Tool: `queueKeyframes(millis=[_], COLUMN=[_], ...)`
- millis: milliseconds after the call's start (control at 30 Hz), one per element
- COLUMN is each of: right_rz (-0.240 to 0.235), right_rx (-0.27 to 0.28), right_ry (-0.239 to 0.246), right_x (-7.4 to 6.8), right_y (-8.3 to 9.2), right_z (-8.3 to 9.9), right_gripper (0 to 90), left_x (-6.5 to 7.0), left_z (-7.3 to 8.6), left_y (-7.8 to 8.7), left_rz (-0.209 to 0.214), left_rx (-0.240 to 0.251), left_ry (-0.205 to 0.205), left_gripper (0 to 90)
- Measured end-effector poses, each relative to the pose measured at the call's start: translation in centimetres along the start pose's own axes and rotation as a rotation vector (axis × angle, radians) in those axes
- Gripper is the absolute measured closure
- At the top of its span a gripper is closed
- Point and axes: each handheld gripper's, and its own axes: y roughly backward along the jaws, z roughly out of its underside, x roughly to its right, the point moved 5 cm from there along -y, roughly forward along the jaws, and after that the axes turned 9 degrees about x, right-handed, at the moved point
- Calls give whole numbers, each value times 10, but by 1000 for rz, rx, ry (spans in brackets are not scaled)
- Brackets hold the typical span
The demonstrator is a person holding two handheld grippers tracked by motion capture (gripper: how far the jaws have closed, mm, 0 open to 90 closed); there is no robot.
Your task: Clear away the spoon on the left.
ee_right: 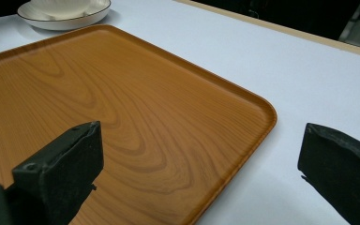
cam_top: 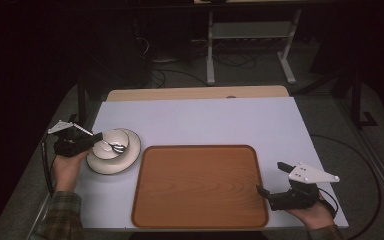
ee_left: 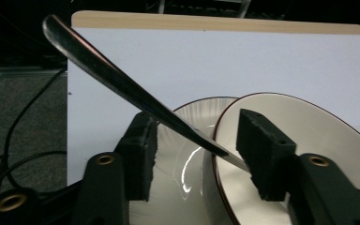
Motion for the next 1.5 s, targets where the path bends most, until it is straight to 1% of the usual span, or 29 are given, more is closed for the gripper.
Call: queueKeyframes(millis=[200,333,467,633,900,1067,1100,1167,1200,1300,1333,1500], right_rz=[1,2,3,2,5,6,6,3,2,-1,-1,-3], right_rx=[0,1,1,-3,0,-1,-1,4,5,5,4,4], right_ry=[1,1,2,4,2,5,3,8,8,7,8,8], right_x=[0,0,0,1,1,1,1,1,1,1,1,1], right_y=[0,1,1,1,1,2,2,2,3,3,3,3], right_z=[0,0,0,1,0,0,0,0,0,0,0,0], right_gripper=[0,0,0,0,0,0,15,85,91,92,92,95], left_x=[1,1,1,1,4,10,11,16,18,25,27,38], left_z=[0,0,-1,-1,-5,-9,-11,-13,-15,-19,-20,-24], left_y=[0,1,2,3,7,9,9,10,10,10,10,9], left_rz=[12,8,14,9,10,33,40,53,60,83,92,132], left_rx=[6,8,17,19,38,38,43,49,50,54,58,60], left_ry=[-8,-16,-11,-15,-31,-39,-40,-43,-45,-53,-50,-58], left_gripper=[564,601,617,648,688,716,720,733,739,752,759,791])
